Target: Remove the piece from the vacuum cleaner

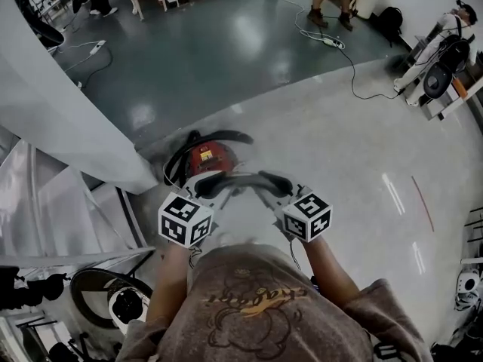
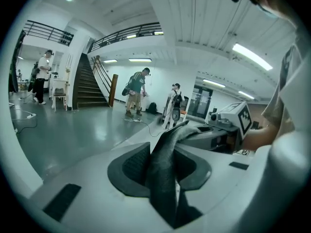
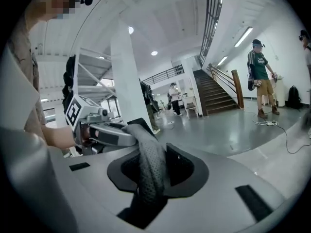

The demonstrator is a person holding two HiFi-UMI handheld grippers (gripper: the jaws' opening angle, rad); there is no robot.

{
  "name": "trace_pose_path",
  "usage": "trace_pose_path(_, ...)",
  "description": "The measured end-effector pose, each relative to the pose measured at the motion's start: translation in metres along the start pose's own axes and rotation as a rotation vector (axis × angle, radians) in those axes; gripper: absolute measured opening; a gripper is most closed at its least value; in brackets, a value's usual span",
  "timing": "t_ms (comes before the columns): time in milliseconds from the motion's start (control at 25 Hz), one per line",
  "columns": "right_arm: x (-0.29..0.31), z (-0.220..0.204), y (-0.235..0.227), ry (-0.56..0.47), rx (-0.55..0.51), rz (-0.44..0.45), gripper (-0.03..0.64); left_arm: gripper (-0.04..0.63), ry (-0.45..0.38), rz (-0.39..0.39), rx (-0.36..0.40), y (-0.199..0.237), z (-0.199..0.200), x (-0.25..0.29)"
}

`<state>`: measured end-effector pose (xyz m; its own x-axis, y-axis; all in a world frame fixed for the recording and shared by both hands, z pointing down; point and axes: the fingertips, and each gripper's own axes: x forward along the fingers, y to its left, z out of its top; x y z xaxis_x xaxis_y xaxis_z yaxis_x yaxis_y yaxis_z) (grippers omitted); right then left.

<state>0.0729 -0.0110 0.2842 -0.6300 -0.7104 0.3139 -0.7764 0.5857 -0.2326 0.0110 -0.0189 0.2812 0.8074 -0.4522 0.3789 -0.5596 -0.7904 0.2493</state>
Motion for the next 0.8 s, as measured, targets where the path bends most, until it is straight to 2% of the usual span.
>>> trace_pose_path(280,-0.004,-0.001,0.006,-0.045,-0.015,-0.017,0.081,0.094,-0.053,0.005,-0.011,-0.001,-0.003,-0.004)
trace_pose_path(480,0.002,-0.023,0.005,-0.035,0.015,-0.027,0.081,0.094,-0.051,0.011,-0.004,0.005,-0.024,0.001)
trace_pose_path(800,0.009,-0.042,0.008,-0.008,0.03,-0.047,0.08,0.094,-0.026,0.001,-0.038,0.011,-0.042,0.002)
